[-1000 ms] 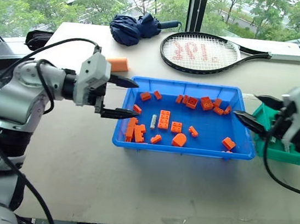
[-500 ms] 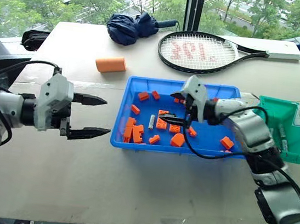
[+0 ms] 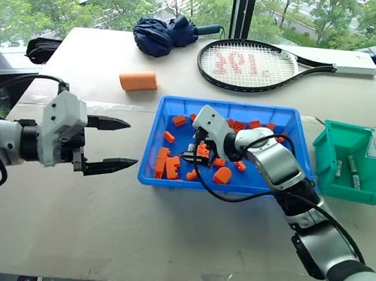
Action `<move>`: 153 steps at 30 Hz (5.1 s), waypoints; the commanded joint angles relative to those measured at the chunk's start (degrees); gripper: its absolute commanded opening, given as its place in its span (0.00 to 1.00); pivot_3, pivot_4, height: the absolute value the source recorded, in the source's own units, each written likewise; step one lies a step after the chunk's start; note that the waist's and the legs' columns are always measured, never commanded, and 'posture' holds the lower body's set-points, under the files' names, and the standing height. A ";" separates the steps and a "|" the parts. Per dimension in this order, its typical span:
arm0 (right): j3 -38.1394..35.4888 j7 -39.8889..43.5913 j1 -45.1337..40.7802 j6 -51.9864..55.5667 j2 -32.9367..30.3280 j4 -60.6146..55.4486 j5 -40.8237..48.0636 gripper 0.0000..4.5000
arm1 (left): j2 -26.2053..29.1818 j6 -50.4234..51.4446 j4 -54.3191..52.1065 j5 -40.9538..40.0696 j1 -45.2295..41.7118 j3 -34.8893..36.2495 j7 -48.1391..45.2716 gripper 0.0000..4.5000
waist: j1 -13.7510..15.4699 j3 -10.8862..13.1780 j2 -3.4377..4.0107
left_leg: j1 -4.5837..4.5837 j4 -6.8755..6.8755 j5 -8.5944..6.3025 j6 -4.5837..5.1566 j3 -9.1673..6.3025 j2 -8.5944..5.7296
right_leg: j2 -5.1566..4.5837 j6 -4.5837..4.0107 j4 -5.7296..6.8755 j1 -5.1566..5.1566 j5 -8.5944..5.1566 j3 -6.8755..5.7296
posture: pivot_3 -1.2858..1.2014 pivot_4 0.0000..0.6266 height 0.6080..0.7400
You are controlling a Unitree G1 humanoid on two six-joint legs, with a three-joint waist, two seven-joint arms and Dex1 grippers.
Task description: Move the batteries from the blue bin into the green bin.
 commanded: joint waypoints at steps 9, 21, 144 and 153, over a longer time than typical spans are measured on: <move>2.22 -5.72 0.96 7.65 -0.47 -5.16 -4.48 0.99 | 1.19 -1.76 2.32 0.04 -3.41 -2.37 -1.86 1.00 | -0.02 -0.01 0.00 | 0.01 0.00 0.00 0.00 0.00 -0.01 | 0.00 0.00 0.01 0.00 0.00 -0.01 | 0.52 0.24 1.00; 1.50 -7.28 1.05 5.86 0.21 -3.38 -5.38 0.99 | 1.35 -1.94 2.87 0.06 -4.32 -3.20 -2.34 1.00 | -0.02 -0.02 0.00 | 0.03 0.00 0.00 0.00 0.01 0.00 | 0.00 0.00 0.02 0.01 0.00 0.00 | 0.52 0.24 1.00; -55.37 -2.27 33.16 16.46 -46.29 -28.15 9.85 0.79 | -14.58 3.41 10.08 -6.59 -36.79 -17.44 -0.25 1.00 | 1.80 0.01 0.04 | -0.04 0.07 0.01 0.01 0.15 -0.04 | -0.09 0.02 0.05 0.07 0.01 0.11 | 0.52 0.24 1.00; -68.31 11.34 52.86 -8.35 -35.22 -29.87 19.29 1.00 | -11.11 -1.35 10.72 -1.56 -15.89 -8.22 4.07 1.00 | 1.81 0.02 0.05 | 0.01 -0.02 0.00 0.03 0.12 0.01 | -0.04 0.02 -0.05 0.11 0.01 0.10 | 0.52 0.24 1.00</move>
